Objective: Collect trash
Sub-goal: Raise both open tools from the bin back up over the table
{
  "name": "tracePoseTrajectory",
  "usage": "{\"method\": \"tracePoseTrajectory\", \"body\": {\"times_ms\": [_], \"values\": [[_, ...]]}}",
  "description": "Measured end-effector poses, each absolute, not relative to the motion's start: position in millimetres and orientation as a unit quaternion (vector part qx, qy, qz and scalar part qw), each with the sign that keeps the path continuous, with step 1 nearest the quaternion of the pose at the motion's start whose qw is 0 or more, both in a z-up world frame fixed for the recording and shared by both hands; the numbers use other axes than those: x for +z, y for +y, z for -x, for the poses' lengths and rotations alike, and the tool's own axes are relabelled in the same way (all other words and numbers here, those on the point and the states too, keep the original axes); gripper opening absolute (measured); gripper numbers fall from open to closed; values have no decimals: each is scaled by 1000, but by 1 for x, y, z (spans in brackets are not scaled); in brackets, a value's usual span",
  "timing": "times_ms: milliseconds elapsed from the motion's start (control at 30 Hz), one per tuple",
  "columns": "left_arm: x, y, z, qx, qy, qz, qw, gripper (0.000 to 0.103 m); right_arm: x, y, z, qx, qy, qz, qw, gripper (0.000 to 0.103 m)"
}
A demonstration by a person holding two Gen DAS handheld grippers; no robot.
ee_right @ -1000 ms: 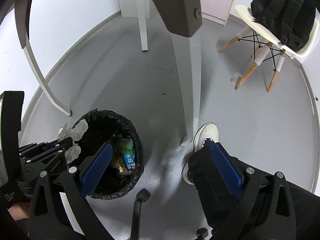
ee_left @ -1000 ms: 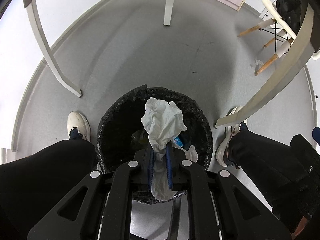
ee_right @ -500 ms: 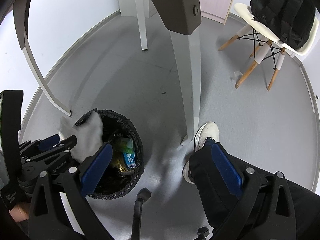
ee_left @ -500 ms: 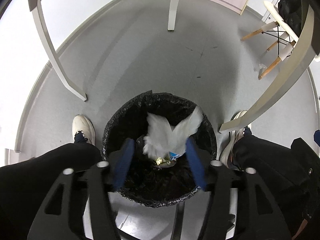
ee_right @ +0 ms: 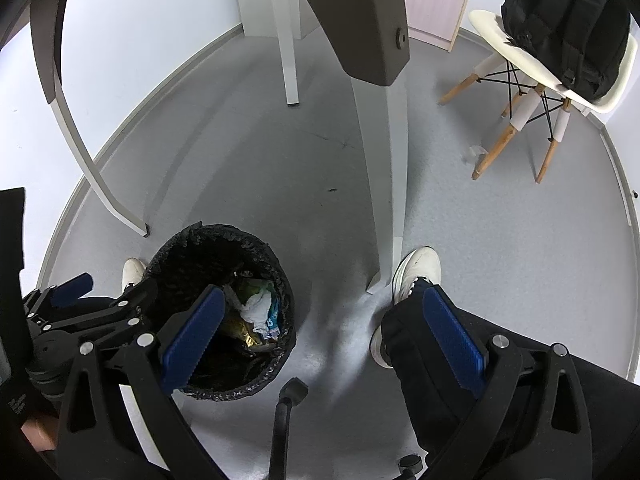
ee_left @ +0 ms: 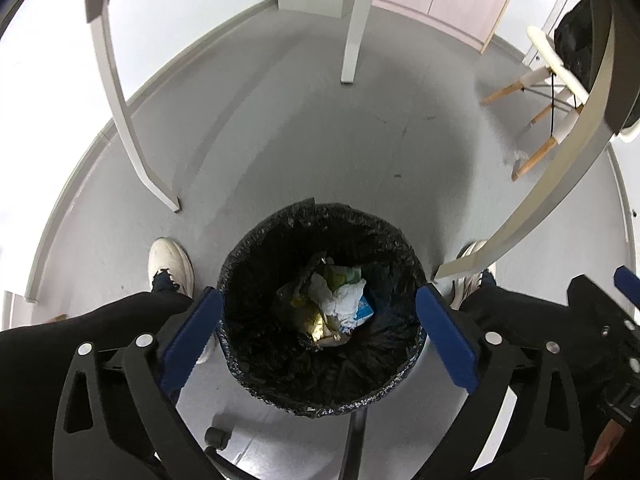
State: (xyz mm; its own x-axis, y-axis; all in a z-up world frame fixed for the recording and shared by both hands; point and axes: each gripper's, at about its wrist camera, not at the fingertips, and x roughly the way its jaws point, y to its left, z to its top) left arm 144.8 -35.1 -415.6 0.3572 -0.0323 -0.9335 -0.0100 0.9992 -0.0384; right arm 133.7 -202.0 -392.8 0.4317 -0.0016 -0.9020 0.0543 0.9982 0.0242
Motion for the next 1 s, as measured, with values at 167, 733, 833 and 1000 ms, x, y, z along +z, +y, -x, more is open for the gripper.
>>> {"method": "tracePoseTrajectory", "body": {"times_ms": [167,733,833,1000], "values": [[-403,-33,-136,-3,558,0,830,97,-387,-197,-131,-10,531,-20,847,95],[-327,9,-74,22,529,31,848,97,-327,-162,-87,25,493,26,869,95],[-310,13,-59,24,519,30,854,97,-309,-159,-72,32,483,23,875,95],[-287,19,-35,32,510,28,859,97,-284,-153,-51,36,475,29,879,95]]}}
